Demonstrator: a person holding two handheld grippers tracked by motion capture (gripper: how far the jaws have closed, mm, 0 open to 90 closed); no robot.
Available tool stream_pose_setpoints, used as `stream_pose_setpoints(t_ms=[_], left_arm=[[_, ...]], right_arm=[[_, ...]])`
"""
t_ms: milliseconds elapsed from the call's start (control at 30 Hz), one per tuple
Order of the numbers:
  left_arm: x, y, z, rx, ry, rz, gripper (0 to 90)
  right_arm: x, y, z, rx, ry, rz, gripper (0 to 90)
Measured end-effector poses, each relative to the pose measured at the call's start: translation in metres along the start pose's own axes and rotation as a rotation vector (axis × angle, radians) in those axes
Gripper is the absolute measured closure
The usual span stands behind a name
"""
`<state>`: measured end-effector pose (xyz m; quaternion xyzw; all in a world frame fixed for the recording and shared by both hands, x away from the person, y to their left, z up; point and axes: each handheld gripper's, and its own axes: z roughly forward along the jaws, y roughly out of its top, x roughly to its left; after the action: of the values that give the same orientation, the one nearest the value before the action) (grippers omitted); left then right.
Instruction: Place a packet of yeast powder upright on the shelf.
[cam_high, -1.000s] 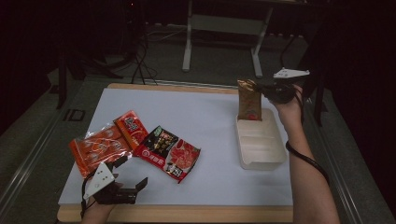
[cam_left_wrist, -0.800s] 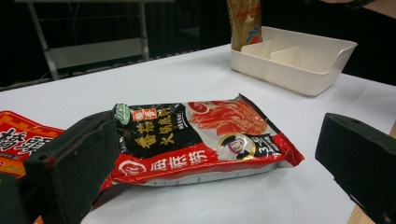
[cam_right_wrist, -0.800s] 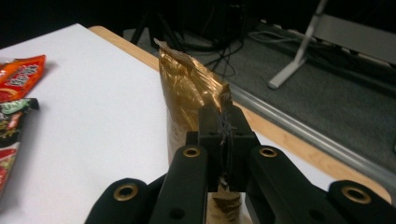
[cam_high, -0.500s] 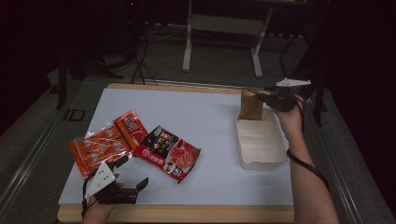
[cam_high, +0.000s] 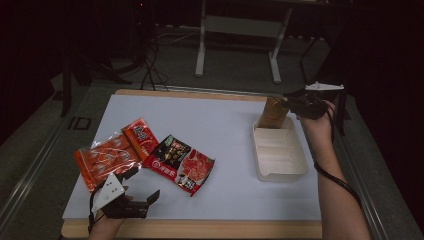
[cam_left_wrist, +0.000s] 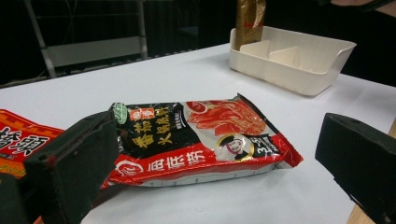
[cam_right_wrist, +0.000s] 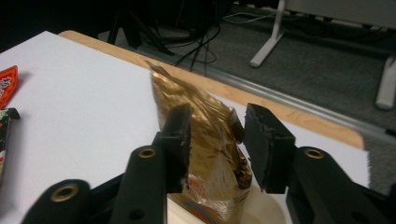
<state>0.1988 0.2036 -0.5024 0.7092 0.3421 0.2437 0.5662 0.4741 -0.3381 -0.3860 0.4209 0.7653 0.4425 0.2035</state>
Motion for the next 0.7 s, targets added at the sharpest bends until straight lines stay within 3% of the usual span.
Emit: stream_pose_setpoints(t_ms=[200,300,367,500,567,700], left_arm=[[-0.001,0.001,0.0,0.002,-0.004,-0.001,0.2],[-0.003,0.001,0.001,0.014,-0.001,0.011,0.2],[-0.003,0.001,0.001,0.023,0.007,0.012,0.2],[-0.001,0.003,0.003,0.022,0.043,-0.003,0.2],[-0.002,0.004,0.003,0.023,0.061,-0.008,0.3],[-0.005,0.01,0.003,0.044,0.056,-0.039,2.0]], right_arm=[[0.013,0.007,-0.012,-0.029,0.028,0.001,54.6],[0.032,0.009,-0.019,-0.023,0.055,-0.021,44.8],[0.036,0.008,-0.02,-0.026,0.057,-0.027,40.8],[0.056,0.001,-0.026,-0.049,0.081,-0.007,13.5],[0.063,-0.004,-0.03,-0.07,0.111,0.005,13.6],[0.079,-0.014,-0.038,-0.091,0.169,-0.001,13.8]])
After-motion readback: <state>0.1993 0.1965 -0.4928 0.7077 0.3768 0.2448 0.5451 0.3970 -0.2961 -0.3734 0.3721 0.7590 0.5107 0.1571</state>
